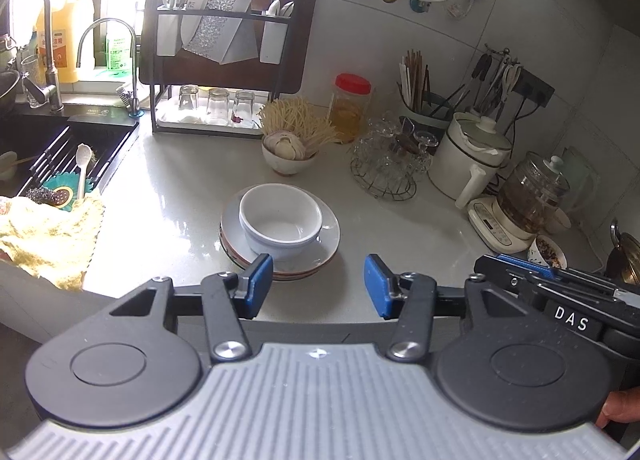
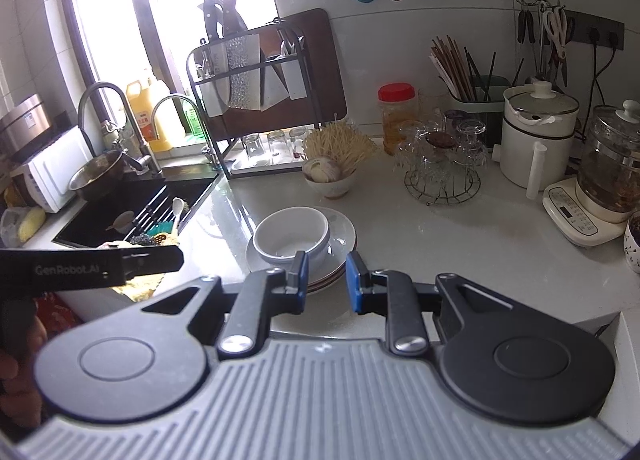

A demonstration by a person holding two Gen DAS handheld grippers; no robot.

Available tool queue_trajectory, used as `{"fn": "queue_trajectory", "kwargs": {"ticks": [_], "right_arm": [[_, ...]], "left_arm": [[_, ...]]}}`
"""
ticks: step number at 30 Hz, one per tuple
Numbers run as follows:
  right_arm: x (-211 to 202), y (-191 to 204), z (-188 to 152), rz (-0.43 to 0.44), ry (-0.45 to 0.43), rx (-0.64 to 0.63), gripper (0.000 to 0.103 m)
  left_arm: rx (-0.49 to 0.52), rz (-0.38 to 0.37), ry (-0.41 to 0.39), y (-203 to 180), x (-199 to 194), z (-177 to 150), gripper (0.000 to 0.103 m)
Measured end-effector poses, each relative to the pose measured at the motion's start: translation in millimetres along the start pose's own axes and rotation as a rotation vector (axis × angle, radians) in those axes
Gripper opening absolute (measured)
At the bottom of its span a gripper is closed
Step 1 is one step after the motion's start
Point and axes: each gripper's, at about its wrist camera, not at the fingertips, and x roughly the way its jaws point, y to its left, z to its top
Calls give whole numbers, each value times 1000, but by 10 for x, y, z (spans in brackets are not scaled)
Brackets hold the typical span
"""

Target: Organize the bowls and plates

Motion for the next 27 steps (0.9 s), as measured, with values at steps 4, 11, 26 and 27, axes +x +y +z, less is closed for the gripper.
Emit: {"fn": "queue_trajectory", "kwargs": {"ticks": [4,11,26,27], "right_arm": [[-56,-5,-15,-13,-12,3,58],[-112,-42,-19,-31,-26,1,78],[-117,-87,-8,-57,-67,24,103],[-122,-83,-14,-59,-67,25,103]], "left_arm": [[-2,12,1,-16,-25,-21,69],[8,20,-6,-44,-76,-50,87],[38,96,-11,-51,-63,-18,100],[40,98,-12,-50,-64,-16,100]]}}
